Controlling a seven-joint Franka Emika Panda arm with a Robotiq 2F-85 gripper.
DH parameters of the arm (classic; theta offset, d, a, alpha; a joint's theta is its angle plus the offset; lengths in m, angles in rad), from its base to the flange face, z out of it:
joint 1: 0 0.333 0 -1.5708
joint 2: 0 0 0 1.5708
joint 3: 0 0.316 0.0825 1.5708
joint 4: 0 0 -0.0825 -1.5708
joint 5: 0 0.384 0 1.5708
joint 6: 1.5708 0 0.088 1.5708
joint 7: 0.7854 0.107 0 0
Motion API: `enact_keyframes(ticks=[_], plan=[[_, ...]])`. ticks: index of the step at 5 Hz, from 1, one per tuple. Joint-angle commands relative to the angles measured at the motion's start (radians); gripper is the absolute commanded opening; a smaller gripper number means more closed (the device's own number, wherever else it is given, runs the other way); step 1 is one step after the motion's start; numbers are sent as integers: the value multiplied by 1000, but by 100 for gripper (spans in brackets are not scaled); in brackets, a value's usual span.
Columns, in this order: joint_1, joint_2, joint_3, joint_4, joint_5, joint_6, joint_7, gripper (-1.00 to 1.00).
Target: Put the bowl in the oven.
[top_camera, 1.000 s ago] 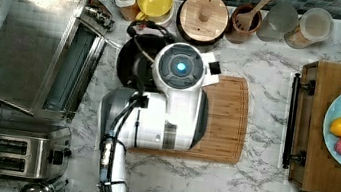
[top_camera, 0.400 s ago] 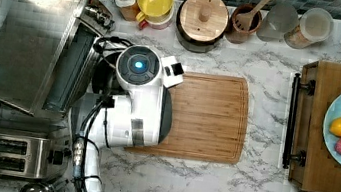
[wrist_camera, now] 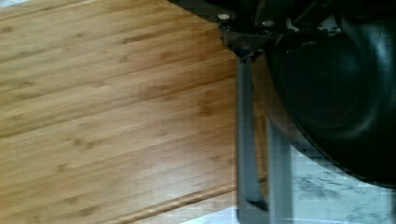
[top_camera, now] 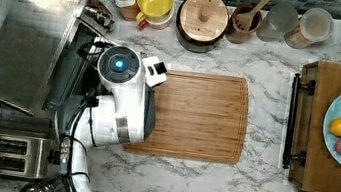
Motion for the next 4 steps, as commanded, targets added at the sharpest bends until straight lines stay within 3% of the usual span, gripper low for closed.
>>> enact_keyframes(ticks=[1, 2, 3, 4], plan=[[67, 57, 60, 147, -66, 42, 137, -100], [66, 100, 81, 186, -83, 45, 167, -100], [68, 109, 86, 190, -39, 79, 147, -100], [76, 79, 88, 135, -2, 209, 153, -100]])
